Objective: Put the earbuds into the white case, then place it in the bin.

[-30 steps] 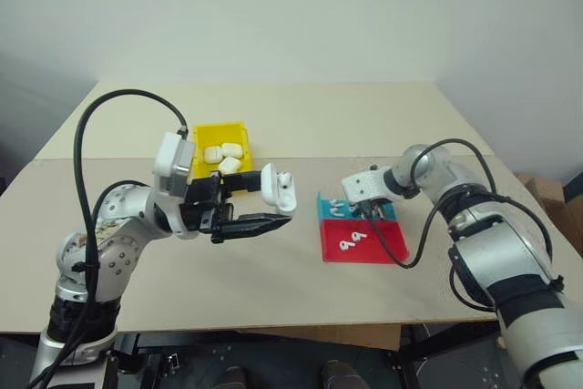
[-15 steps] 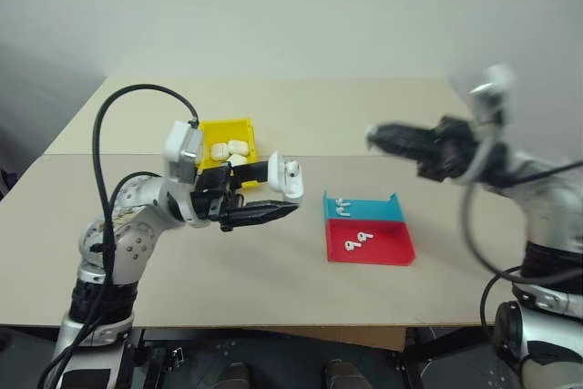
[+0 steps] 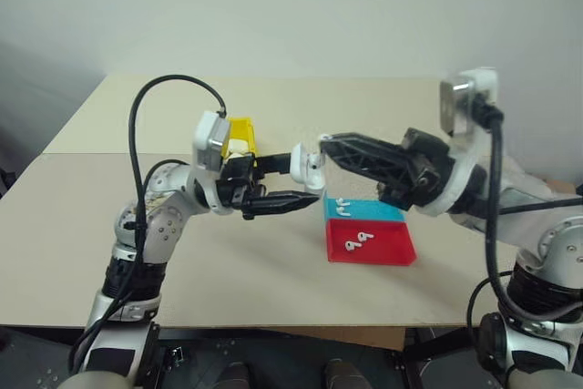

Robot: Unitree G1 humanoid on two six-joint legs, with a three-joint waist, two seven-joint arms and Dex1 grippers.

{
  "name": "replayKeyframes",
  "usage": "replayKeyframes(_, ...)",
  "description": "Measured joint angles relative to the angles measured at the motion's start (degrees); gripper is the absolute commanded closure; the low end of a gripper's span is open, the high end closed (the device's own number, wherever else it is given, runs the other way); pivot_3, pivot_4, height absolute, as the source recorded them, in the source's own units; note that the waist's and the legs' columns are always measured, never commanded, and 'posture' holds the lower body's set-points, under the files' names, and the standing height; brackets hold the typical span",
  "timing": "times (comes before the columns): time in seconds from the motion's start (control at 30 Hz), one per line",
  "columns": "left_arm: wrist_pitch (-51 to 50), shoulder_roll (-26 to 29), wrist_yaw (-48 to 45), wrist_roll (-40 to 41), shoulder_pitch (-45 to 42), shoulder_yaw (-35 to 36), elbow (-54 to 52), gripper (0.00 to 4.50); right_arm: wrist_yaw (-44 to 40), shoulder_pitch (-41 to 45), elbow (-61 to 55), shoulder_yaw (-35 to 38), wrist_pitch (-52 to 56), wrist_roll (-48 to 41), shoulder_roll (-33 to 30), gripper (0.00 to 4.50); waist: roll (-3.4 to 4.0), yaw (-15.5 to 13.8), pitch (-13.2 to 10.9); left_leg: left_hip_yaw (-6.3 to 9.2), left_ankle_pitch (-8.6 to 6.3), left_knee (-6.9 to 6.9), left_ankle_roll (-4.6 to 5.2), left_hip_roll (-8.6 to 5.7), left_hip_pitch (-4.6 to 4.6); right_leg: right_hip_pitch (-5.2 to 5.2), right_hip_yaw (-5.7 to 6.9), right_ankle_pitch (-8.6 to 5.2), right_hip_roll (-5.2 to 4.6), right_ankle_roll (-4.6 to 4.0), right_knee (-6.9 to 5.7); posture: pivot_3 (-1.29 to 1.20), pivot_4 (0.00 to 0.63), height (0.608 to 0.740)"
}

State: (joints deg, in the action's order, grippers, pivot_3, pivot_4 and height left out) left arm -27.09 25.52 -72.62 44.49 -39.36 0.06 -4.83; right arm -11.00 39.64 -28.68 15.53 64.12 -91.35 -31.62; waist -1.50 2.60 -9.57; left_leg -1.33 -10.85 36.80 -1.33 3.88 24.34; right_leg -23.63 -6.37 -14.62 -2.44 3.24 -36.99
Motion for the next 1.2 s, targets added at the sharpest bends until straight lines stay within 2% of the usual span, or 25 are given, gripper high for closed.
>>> replayKeyframes(0.2,0.9,-0.6,-0.5,-1.5,-0.2,0.0,0.9,1.74,-1.8,-0.6,-0.1,-3.8,-1.9,0.7,-2.1,3.88,0.00,0.0,0.0,0.00,0.00,0.00,0.00,0.00,0.00,-0.01,0.00,0.00,0.00,0.00,0.00,0.00,0.150,0.740)
replayKeyframes(0.57,0.9,-0.8,-0.7,-1.7,-0.2,0.0,0.9,1.74,-7.7,-2.9,-2.1,-5.6,-5.6,5.2,-5.8,3.88,-0.01,0.0,0.0,0.00,0.00,0.00,0.00,0.00,0.06,-0.07,0.00,0.00,0.00,0.00,0.00,0.00,0.150,0.740)
replayKeyframes(0.8,0.9,-0.7,-0.4,-2.4,-0.2,0.2,0.9,1.74,-11.2,-3.3,-3.0,-6.5,-7.3,9.2,-7.0,1.57,-0.01,-0.1,0.0,0.00,0.00,0.00,0.00,0.00,0.07,-0.07,-0.01,0.00,0.00,0.01,0.01,0.00,0.150,0.740)
replayKeyframes(1.0,0.9,-0.7,-0.3,-2.4,-0.2,0.2,0.9,1.74,-13.7,-4.1,-3.1,-6.0,-7.5,10.1,-9.9,1.57,-0.02,-0.1,0.0,0.00,0.00,0.00,0.00,0.00,0.07,-0.07,0.00,0.00,0.00,0.00,0.01,0.00,0.150,0.740)
replayKeyframes(1.17,1.1,-0.8,-0.7,-2.7,-0.2,0.2,1.2,1.74,-19.5,-4.7,-1.8,-3.0,-7.5,6.8,-14.8,1.57,-0.03,-0.1,0.0,0.00,0.00,0.00,0.00,0.00,0.06,-0.07,-0.01,0.00,0.00,0.00,0.01,0.00,0.150,0.740)
replayKeyframes(1.2,1.2,-0.8,-0.7,-2.8,-0.2,0.2,1.4,1.74,-21.0,-4.7,-1.8,-2.4,-7.5,6.6,-15.9,1.84,-0.03,-0.1,0.0,0.00,0.00,0.00,0.00,0.01,0.06,-0.07,0.00,0.00,0.01,0.00,0.01,0.00,0.150,0.740)
